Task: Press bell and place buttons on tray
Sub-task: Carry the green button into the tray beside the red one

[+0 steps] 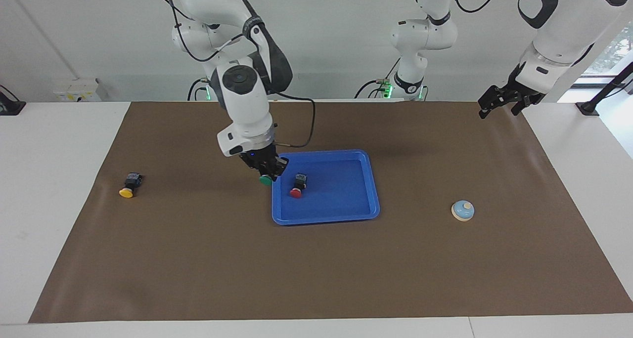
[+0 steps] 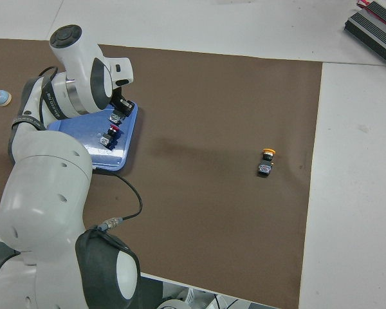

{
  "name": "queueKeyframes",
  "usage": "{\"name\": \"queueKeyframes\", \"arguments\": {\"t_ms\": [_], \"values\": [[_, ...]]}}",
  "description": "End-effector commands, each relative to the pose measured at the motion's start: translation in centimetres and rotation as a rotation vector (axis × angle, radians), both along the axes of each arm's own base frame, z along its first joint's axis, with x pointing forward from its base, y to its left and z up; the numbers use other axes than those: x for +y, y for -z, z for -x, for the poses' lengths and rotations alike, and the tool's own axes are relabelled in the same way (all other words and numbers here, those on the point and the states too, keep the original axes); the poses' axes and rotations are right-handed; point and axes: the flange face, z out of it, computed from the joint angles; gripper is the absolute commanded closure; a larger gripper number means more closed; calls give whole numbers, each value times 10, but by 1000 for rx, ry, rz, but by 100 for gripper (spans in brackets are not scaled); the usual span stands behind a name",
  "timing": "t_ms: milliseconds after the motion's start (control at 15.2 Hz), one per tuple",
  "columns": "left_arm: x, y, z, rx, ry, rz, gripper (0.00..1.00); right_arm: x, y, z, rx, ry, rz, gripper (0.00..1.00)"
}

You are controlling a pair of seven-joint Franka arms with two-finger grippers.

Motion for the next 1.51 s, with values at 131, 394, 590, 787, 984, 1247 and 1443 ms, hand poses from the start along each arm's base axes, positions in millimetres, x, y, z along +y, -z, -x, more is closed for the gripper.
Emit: {"name": "queueKeyframes", "arguments": {"t_ms": [131, 394, 590, 787, 984, 1247, 1443], "values": [[1, -2, 9, 6, -6, -1, 0, 91, 51, 4, -35, 19, -37, 100], [1, -2, 9, 6, -6, 0, 0, 122, 97, 20, -34, -4, -44, 100], [1, -2, 9, 6, -6, -1, 0, 115, 119, 31, -49, -8, -49, 100], [1, -2, 9, 6, -6, -1, 0, 110, 132, 41, -68, -7, -60, 100], [1, -2, 9, 6, -6, -1, 0, 110, 132, 41, -68, 25, -64, 57], [1, -2, 9, 6, -6, -1, 0, 126, 100, 33, -40, 87, -58, 3], [1, -2, 9, 6, -6, -1, 0, 119, 61, 14, -1, 114, -28, 0]]}}
